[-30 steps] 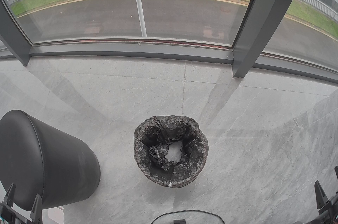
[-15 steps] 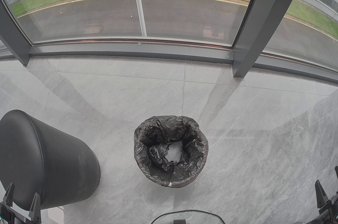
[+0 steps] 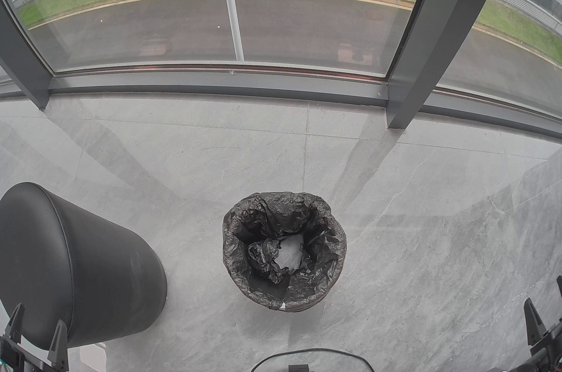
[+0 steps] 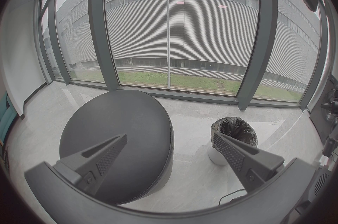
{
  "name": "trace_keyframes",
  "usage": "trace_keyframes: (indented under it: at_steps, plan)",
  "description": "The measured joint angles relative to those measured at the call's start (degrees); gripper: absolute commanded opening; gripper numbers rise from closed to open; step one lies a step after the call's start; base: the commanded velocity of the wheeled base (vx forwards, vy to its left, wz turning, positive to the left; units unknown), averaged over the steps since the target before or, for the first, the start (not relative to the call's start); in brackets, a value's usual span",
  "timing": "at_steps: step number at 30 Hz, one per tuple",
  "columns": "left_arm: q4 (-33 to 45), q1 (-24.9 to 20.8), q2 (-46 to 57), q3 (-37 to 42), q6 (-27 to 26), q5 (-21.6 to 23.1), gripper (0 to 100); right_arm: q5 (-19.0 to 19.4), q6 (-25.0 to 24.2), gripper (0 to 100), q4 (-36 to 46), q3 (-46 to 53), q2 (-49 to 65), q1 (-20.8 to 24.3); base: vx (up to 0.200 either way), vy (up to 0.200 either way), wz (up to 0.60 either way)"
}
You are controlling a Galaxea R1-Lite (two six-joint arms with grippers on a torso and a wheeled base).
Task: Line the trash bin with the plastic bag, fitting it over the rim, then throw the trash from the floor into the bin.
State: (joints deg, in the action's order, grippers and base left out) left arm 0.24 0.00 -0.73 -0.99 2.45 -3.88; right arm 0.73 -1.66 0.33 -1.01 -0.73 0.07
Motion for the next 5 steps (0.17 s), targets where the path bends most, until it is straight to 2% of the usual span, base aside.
trace_keyframes:
  at_steps: [5]
  plan:
    - [0.0,0.0,-0.01,-0.02,0.0,0.0,100,0.0,-0.01,100,0.0,0.0,0.0,-0.02,0.0,0.0,0.0]
